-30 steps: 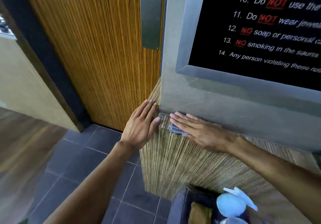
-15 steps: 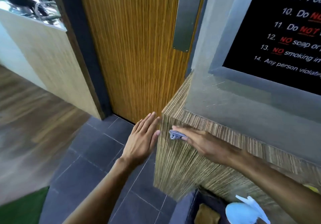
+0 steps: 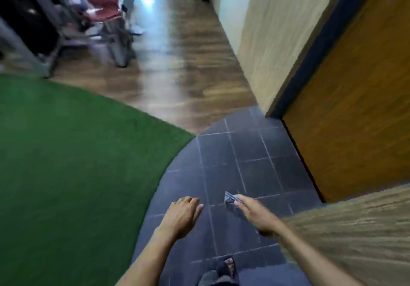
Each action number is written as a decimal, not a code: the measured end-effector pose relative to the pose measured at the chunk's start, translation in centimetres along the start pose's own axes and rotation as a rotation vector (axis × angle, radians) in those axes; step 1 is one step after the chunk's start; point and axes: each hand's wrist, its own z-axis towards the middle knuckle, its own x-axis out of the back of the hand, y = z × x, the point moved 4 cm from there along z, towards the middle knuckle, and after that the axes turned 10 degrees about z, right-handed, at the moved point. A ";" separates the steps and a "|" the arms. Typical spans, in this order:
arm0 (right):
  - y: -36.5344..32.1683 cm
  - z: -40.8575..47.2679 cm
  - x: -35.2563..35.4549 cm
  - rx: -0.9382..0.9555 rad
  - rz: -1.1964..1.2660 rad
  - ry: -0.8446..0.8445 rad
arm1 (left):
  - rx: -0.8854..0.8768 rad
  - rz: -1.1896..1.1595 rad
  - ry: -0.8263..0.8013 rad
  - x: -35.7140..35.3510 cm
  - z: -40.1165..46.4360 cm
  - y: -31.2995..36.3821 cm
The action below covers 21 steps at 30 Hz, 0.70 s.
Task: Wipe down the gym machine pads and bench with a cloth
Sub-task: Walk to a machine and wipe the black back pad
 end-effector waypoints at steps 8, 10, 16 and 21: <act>-18.6 6.9 -23.0 0.173 -0.317 -0.447 | 0.557 -0.290 0.042 -7.2 -19.3 -21.0; -23.7 7.6 -29.1 0.251 -0.409 -0.543 | 0.674 -0.363 0.082 -8.4 -23.9 -25.6; -35.8 9.2 -46.5 0.507 -0.648 -0.821 | 1.012 -0.558 0.235 -10.8 -36.2 -36.4; -43.3 11.4 -59.0 0.624 -0.760 -0.977 | 1.234 -0.705 0.292 -12.6 -43.2 -44.0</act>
